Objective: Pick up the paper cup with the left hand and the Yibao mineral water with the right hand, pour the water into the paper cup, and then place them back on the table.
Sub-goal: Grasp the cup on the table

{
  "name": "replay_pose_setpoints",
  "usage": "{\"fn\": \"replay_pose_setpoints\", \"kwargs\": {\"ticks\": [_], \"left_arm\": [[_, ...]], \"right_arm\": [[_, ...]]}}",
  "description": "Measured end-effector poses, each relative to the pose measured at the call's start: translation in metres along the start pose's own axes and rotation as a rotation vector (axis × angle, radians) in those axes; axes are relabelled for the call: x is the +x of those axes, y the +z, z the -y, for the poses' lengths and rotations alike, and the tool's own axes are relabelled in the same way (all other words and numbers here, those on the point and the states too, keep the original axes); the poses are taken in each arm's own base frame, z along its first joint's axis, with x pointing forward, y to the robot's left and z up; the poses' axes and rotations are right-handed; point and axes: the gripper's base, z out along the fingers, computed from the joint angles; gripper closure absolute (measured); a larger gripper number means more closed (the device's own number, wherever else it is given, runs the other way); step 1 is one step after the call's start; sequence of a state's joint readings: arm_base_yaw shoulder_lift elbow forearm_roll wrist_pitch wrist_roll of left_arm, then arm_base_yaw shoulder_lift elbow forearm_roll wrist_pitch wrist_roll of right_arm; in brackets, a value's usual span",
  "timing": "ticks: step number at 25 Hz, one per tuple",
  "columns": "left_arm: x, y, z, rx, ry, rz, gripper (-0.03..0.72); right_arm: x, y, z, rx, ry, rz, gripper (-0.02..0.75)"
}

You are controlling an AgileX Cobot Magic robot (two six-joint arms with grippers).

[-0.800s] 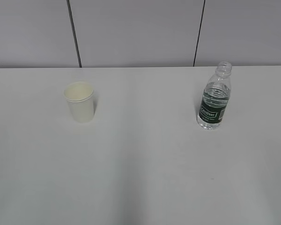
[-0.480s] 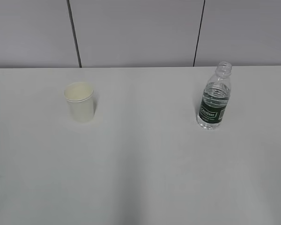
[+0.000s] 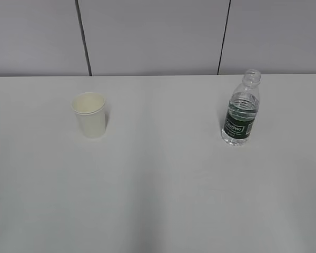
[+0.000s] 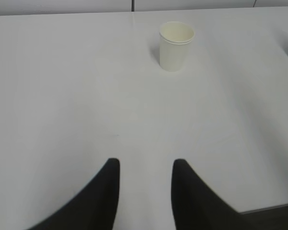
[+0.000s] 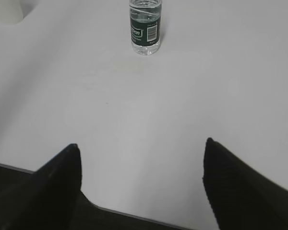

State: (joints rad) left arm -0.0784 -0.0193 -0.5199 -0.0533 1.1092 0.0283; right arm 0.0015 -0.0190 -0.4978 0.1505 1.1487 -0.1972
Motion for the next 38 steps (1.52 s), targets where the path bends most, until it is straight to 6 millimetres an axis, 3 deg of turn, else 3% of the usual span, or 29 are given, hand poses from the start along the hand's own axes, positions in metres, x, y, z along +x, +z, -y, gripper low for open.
{"fn": "replay_pose_setpoints", "kwargs": {"ticks": [11,19,22,26,27,32,38], "left_arm": [[-0.004,-0.003,0.002,0.018,-0.009,0.027,0.452],[-0.034,-0.011,0.003,0.035,-0.03,0.341,0.441],[-0.044,-0.005,0.002,0.032,-0.035,0.361,0.354],[-0.054,0.012,0.001,0.03,-0.043,0.294,0.092],[-0.057,0.018,0.001,0.029,-0.045,0.26,0.059],[-0.072,0.043,-0.001,0.02,-0.055,0.215,0.03],[-0.088,0.064,-0.001,0.042,-0.113,0.246,0.059]], "right_arm": [[0.0,0.0,-0.001,-0.007,0.033,0.003,0.153],[0.0,0.0,-0.001,-0.009,0.035,0.004,0.153],[0.0,0.0,-0.001,-0.009,0.035,0.004,0.153],[0.0,0.0,-0.001,-0.009,0.035,0.004,0.153],[0.0,0.0,-0.001,-0.009,0.035,0.004,0.153],[0.0,0.0,-0.001,-0.009,0.035,0.004,0.153],[0.0,0.0,-0.001,-0.008,0.036,0.005,0.153]]}}
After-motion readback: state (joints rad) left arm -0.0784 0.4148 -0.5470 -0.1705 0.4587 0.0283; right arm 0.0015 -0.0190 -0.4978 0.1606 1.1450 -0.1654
